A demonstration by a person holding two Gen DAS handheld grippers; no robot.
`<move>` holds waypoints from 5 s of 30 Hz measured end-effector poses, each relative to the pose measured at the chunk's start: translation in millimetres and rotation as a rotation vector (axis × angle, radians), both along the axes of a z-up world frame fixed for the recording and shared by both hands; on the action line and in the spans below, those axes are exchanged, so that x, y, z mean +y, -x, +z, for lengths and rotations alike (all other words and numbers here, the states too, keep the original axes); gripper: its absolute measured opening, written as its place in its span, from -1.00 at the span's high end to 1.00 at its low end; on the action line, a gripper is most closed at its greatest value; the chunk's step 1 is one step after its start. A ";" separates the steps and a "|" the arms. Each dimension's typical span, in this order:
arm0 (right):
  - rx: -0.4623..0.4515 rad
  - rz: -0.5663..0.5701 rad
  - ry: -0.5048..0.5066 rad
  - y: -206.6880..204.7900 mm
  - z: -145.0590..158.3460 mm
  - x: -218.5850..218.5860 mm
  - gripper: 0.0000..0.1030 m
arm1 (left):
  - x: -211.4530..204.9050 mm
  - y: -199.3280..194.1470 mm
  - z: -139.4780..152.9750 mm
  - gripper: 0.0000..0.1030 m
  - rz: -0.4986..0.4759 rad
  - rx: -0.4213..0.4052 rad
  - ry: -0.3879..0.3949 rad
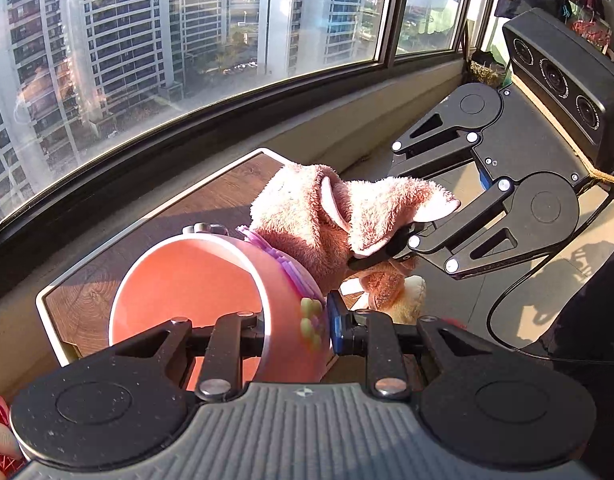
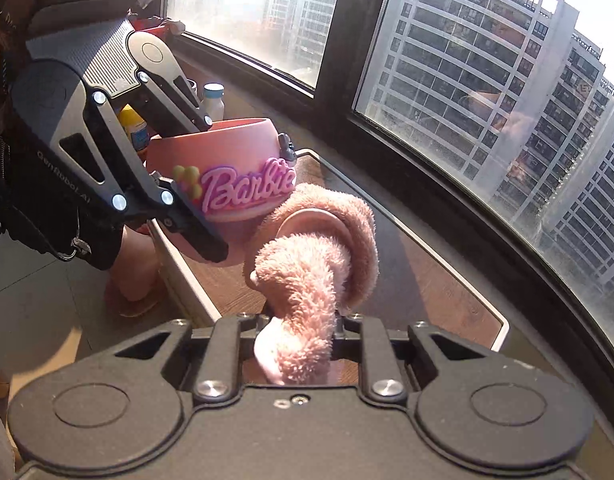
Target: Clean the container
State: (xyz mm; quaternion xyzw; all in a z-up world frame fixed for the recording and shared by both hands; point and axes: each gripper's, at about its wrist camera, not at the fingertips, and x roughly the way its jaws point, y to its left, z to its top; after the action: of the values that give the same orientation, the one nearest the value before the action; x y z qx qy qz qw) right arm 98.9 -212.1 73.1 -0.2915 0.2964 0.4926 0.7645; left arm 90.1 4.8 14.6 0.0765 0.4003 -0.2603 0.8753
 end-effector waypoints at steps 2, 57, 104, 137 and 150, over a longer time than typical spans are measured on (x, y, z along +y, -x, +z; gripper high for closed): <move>0.028 0.011 -0.024 1.2 2.6 3.1 0.62 | 1.0 1.3 1.2 0.55 -0.009 0.002 0.015; 0.149 -0.097 -0.139 -6.9 10.2 -3.4 0.61 | -13.9 10.2 13.7 0.55 -0.134 -0.056 0.005; 0.050 -0.095 -0.029 -4.7 4.8 -11.0 0.62 | -27.4 1.5 11.8 0.54 -0.091 -0.039 -0.050; 0.067 -0.091 -0.042 -6.1 -5.2 -6.5 0.61 | -32.3 -39.2 22.2 0.54 0.071 0.086 0.170; 0.108 -0.021 -0.066 7.7 6.3 -7.8 0.62 | -15.4 -49.0 15.5 0.54 0.180 0.117 0.207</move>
State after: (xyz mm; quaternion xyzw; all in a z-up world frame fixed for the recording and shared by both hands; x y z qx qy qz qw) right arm 91.2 -219.9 79.4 -0.2360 0.3240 0.5092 0.7616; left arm 139.1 -10.6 30.1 -0.0656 0.4271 -0.2245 0.8734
